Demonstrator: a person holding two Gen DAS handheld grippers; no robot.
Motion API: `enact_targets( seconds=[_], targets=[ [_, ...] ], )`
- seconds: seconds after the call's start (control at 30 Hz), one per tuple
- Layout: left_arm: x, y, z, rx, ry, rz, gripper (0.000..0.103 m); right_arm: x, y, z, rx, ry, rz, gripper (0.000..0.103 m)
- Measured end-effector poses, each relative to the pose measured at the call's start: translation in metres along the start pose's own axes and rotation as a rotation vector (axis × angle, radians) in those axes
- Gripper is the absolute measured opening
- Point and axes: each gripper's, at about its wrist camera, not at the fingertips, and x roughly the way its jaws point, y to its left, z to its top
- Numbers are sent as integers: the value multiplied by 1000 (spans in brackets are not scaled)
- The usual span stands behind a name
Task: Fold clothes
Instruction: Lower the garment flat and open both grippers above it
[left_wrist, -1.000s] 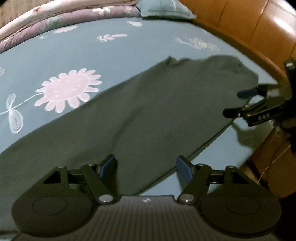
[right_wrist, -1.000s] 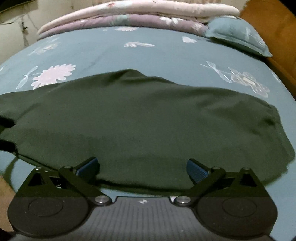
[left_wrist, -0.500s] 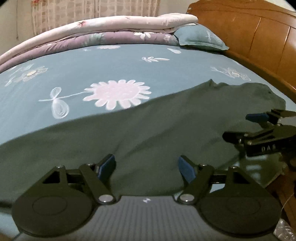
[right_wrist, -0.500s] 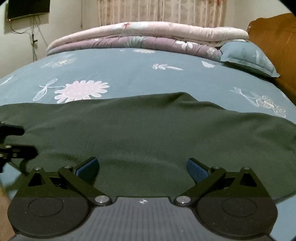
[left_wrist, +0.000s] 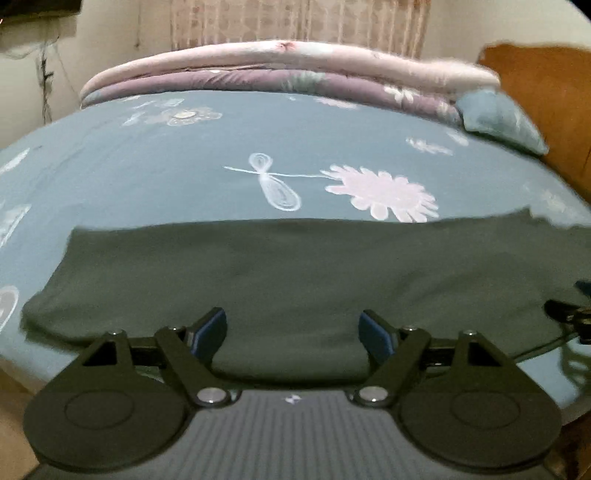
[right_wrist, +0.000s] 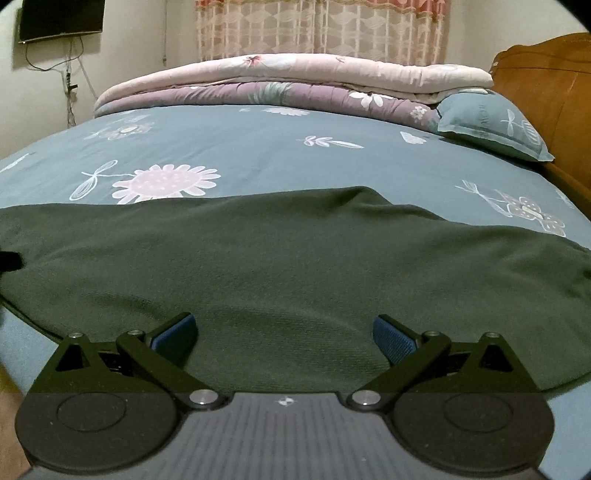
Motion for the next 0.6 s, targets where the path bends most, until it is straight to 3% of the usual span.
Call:
enact_targets(
  seconds=[0.2, 0.33, 0.43, 0.53, 0.6],
  targets=[
    [4, 28, 32, -17, -108, 19, 80, 0, 2, 0, 4, -6, -15, 103],
    [29, 38, 38, -51, -116, -17, 80, 1, 4, 2, 5, 8, -29, 103],
    [40, 56, 32, -120, -119, 46, 80, 1, 5, 4, 7, 14, -35, 103],
    [34, 73, 25, -144, -124, 172, 80, 1, 5, 3, 8, 15, -35, 103],
    [28, 84, 25, -170, -115, 183, 80, 1, 5, 3, 11, 14, -36, 103]
  ],
)
